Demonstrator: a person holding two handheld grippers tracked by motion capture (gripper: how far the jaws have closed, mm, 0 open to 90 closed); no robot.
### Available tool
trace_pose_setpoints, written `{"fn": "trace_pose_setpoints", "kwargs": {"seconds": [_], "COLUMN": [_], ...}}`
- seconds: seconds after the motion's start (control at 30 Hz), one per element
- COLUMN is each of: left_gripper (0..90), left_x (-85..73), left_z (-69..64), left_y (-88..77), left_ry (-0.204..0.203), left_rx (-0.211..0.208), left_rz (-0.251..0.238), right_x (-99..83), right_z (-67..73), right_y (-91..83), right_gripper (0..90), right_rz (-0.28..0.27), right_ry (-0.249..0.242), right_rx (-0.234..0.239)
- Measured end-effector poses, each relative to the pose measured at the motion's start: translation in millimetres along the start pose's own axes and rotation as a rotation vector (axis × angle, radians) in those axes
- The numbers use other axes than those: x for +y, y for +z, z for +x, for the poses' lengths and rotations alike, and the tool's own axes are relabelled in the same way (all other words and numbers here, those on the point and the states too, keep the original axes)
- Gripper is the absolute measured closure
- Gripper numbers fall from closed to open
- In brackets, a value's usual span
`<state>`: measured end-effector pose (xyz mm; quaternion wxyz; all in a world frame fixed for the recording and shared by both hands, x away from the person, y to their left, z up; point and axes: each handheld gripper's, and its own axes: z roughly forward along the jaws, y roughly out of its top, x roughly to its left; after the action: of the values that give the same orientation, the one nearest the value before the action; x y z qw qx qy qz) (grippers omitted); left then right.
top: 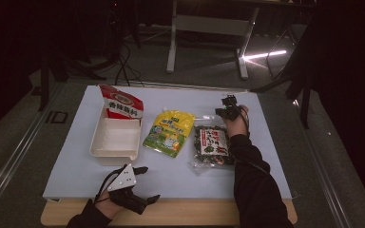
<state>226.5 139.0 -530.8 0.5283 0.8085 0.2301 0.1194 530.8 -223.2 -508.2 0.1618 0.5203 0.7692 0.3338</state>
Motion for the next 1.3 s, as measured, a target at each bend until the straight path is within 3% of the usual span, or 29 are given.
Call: {"fn": "trace_pose_setpoints", "kwargs": {"seconds": [0.23, 0.57, 0.77, 0.97, 1.3], "left_gripper": [1.6, 1.6, 1.7, 1.6, 1.6], "left_x": [-2.3, -3.8, -3.5, -2.6, -0.7], "left_z": [0.4, 1.1, 0.6, 0.4, -0.1], "left_y": [-1.9, -4.8, -4.8, -4.5, -3.2], "left_ry": [-0.012, -0.019, -0.015, -0.01, -0.004], "left_rx": [0.007, 0.018, 0.019, 0.018, 0.015], "left_rz": [0.002, 0.001, 0.001, 0.003, 0.002], "right_x": [7.2, 8.0, 6.8, 3.0, -18.0], "right_z": [0.1, 0.4, -0.2, 5.6, 11.9], "right_y": [13.1, 27.1, 25.1, 17.4, 10.1], "right_gripper": [89.9, 89.9, 89.9, 89.9, 90.0], "right_rz": [0.029, 0.09, 0.119, 0.134, 0.146], "right_ry": [-0.002, 0.019, 0.038, 0.025, 0.01], "right_rx": [-0.036, -0.049, -0.038, -0.013, 0.005]}}
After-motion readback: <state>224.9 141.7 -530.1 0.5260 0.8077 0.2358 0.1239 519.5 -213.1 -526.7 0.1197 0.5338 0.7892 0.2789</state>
